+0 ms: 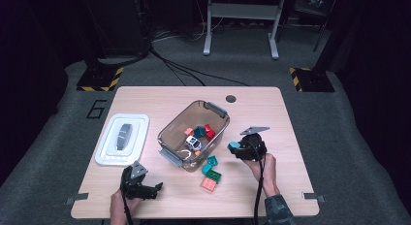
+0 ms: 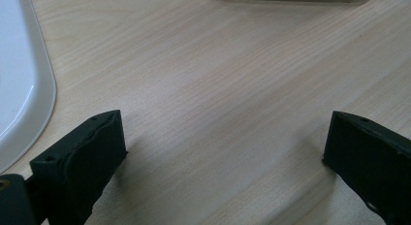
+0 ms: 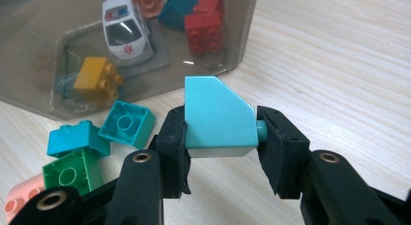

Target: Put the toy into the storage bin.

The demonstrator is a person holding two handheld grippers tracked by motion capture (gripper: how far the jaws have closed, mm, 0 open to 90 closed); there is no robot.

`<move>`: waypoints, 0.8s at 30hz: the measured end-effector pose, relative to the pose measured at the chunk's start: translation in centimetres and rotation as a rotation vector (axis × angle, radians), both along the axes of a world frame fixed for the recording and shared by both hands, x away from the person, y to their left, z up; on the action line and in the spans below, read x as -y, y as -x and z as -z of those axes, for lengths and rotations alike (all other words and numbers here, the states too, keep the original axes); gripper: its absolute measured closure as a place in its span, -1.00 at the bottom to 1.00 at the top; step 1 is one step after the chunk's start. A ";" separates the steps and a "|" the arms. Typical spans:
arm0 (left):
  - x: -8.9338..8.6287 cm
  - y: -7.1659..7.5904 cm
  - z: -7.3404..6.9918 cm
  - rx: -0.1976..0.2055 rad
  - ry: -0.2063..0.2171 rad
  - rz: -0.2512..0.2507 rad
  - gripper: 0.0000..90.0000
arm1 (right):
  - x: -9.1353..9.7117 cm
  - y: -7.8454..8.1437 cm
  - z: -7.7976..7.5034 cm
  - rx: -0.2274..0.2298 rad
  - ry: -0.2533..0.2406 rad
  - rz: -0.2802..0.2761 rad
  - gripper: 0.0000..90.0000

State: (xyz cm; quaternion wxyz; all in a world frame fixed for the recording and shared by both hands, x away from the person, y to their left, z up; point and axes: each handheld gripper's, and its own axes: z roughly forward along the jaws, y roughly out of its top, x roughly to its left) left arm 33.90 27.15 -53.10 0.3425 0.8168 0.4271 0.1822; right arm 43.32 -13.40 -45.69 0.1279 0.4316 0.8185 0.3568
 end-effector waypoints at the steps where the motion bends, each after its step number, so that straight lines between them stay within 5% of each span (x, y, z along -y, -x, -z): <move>1: 0.0 0.0 0.0 -0.002 0.005 -0.002 -0.98 | 0.1 -0.1 -0.1 0.006 0.000 0.001 0.27; 24: 0.0 0.0 0.0 -0.002 0.004 -0.002 -0.98 | 0.7 -2.2 -3.2 0.033 -0.005 0.038 0.27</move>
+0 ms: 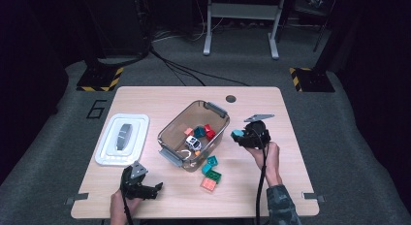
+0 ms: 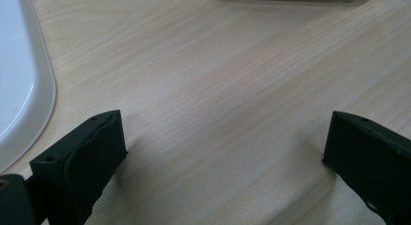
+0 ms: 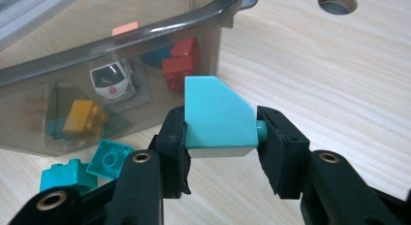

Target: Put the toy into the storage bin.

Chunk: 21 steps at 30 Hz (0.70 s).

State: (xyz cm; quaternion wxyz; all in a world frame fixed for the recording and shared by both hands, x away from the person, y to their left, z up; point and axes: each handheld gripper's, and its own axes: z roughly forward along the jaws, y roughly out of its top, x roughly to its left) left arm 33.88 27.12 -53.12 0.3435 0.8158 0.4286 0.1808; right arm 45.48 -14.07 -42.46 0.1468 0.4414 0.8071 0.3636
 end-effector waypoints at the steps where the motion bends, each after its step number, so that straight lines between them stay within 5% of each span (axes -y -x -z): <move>1: 0.0 0.0 0.0 0.000 0.001 0.000 -0.98 | 0.1 -0.1 -0.1 0.009 0.000 -0.004 0.27; 21: 0.0 -0.1 0.0 0.001 -0.007 0.007 -1.00 | 0.0 -1.4 -3.6 0.050 -0.015 0.010 0.27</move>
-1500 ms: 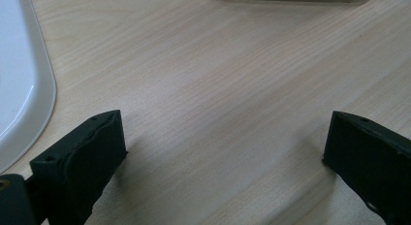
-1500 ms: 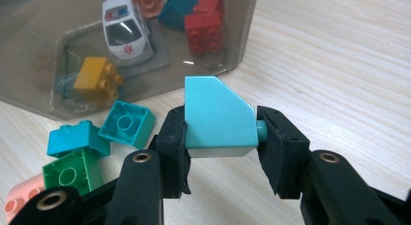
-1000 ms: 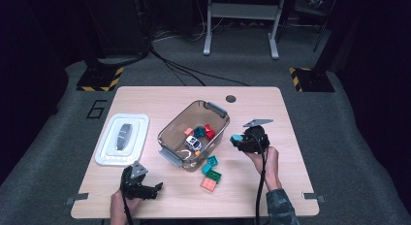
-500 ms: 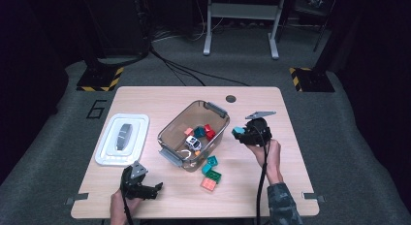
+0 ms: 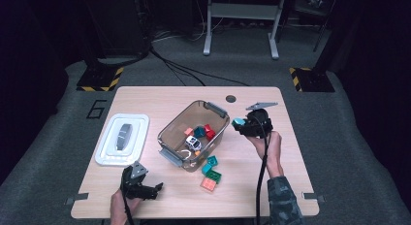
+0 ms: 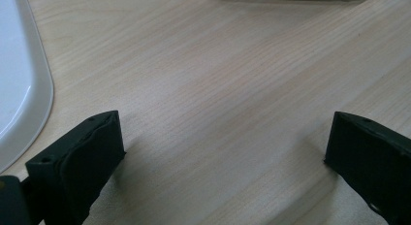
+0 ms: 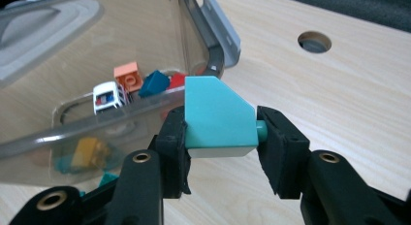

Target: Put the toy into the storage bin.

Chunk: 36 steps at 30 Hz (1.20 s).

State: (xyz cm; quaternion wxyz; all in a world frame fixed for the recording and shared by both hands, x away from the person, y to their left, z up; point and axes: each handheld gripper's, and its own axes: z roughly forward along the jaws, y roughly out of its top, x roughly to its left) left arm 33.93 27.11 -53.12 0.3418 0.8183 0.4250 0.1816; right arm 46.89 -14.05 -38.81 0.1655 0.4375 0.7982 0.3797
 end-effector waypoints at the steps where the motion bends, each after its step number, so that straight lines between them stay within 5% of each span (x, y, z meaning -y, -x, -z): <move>1: 0.0 0.0 0.0 -0.001 0.000 0.001 -1.00 | 0.0 -0.1 -0.2 0.006 0.004 -0.004 0.27; 13: 0.0 0.0 0.0 -0.001 -0.002 0.011 -1.00 | -2.7 -1.1 -2.7 0.021 -0.002 -0.049 0.27; 22: 0.0 0.0 0.0 -0.001 -0.002 0.012 -1.00 | -5.5 -2.1 -1.7 -0.023 0.024 -0.098 0.26; 36: 0.0 0.0 0.0 -0.002 -0.001 0.012 -1.00 | -6.7 -2.2 -0.8 -0.071 0.081 -0.123 0.26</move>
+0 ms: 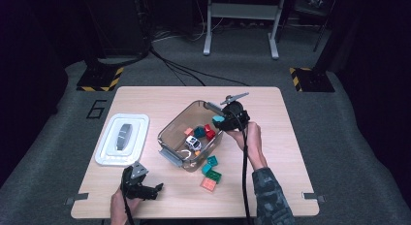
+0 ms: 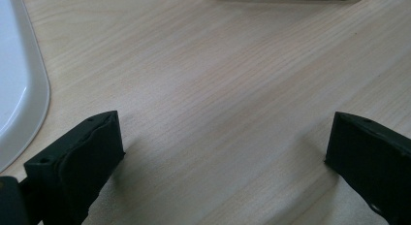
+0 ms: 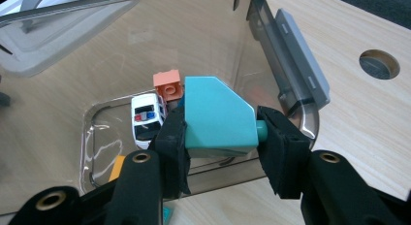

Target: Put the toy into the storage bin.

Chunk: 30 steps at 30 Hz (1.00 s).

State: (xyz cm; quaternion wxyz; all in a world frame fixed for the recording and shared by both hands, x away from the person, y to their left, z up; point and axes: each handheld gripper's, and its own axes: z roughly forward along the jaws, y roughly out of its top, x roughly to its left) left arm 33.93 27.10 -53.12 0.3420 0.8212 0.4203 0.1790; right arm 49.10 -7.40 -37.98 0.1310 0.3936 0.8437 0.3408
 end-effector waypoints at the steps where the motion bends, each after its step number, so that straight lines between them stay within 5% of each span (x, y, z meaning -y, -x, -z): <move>1: 0.0 0.0 0.0 0.000 0.000 0.000 -1.00 | 0.0 0.1 0.1 -0.002 0.003 0.000 0.26; 10: 0.0 0.0 0.0 0.000 -0.001 0.000 -1.00 | -0.2 0.2 0.3 -0.017 0.022 -0.010 0.23; 23: 0.0 0.0 0.0 0.000 0.000 0.000 -1.00 | 1.6 2.3 0.1 0.026 -0.042 0.000 -0.55; 30: 0.0 0.0 0.0 0.000 -0.001 0.001 -1.00 | 3.2 4.6 1.4 0.036 -0.082 -0.009 -0.72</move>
